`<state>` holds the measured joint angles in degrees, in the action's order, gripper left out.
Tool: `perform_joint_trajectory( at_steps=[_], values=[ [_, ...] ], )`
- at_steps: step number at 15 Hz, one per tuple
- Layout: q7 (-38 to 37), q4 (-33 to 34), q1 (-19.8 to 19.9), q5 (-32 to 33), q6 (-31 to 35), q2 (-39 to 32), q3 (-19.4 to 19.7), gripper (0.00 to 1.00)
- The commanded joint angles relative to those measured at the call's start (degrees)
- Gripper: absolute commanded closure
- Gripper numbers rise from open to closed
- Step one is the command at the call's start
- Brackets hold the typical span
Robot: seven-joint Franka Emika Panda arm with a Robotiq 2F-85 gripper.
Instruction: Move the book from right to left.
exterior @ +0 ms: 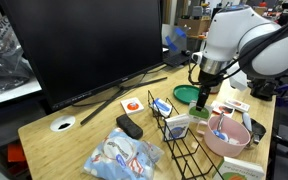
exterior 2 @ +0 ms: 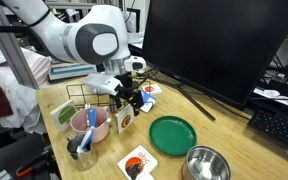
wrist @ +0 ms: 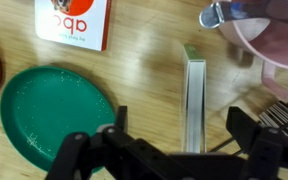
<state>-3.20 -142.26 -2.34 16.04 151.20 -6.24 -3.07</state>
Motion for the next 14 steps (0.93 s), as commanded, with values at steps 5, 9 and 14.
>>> perform_joint_trajectory(
  at_steps=[5,9,14],
  values=[
    [0.6,3.4,-1.1,0.0,-0.1,-6.7,1.1,0.32],
    [1.4,2.8,-1.1,-1.2,0.0,-6.7,0.8,0.62],
    [-2.0,2.0,-2.0,1.2,-0.2,-4.8,2.3,0.96]
  ],
)
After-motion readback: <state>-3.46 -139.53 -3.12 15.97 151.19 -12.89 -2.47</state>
